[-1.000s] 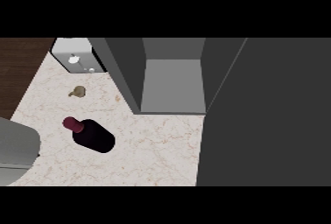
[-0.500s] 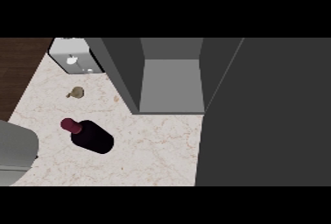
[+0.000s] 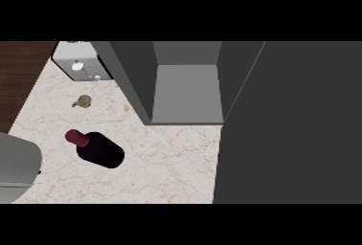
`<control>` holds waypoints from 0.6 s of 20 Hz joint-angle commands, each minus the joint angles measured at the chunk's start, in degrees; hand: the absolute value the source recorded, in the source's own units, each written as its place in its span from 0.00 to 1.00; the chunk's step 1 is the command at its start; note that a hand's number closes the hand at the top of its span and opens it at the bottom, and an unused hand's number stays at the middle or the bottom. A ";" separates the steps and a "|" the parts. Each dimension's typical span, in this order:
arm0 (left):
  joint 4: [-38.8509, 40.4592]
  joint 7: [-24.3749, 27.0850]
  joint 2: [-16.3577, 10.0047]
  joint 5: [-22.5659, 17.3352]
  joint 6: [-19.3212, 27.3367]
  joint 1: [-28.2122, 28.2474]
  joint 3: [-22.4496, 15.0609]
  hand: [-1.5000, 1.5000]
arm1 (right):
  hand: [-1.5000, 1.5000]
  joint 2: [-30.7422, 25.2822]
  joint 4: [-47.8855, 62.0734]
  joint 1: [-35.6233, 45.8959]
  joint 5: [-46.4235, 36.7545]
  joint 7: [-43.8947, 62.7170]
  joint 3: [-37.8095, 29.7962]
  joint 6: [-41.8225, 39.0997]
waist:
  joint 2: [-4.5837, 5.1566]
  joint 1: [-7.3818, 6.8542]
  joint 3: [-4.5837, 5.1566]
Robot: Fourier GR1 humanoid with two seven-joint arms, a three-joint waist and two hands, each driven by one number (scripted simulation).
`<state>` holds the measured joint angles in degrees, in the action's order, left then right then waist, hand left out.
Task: Pick up the wine, place it into the cabinet and close the cabinet
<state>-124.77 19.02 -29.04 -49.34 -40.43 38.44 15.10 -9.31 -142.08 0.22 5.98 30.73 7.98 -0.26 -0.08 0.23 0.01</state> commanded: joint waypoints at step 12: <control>18.71 -5.85 4.42 8.97 -4.48 -17.24 -3.65 0.00 | 0.00 0.79 -7.48 -2.35 4.55 3.69 -1.98 -1.68 | 0.01 0.37 0.00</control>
<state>-111.34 13.26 -27.10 -45.28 -43.44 25.45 13.08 -8.75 -142.34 1.50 5.42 32.60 7.08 -1.30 -0.06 0.32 0.01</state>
